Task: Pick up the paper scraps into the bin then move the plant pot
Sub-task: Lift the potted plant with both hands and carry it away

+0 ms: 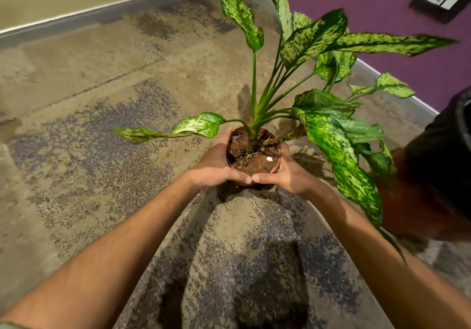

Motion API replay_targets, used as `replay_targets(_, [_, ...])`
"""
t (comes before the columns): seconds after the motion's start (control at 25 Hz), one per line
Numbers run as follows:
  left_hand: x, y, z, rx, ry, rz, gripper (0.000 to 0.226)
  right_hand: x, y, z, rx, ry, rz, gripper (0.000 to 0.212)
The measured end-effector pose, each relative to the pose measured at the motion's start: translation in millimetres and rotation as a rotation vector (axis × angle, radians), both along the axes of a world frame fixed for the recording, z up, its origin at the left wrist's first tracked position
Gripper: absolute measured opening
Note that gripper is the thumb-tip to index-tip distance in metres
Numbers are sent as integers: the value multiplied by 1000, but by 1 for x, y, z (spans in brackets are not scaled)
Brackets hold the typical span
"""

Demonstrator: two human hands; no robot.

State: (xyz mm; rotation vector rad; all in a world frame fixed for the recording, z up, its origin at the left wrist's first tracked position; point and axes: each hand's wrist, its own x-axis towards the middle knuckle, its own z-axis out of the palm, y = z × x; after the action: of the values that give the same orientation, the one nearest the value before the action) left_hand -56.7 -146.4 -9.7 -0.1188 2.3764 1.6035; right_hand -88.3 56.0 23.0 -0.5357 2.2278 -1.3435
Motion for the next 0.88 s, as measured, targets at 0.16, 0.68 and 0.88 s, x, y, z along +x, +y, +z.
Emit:
replay_targets(0.16, [1,-2,-1,21,18,4,125,-3,1,-1,-37,-13,17,52])
replay_targets(0.68, [6,6,10,-49,-55,93,118,-8,17,-29,-47,-65,-29,56])
replay_targets(0.88, [9,6,3,38,-73,115,120,-23,22,-63,-30,-12,-49,71])
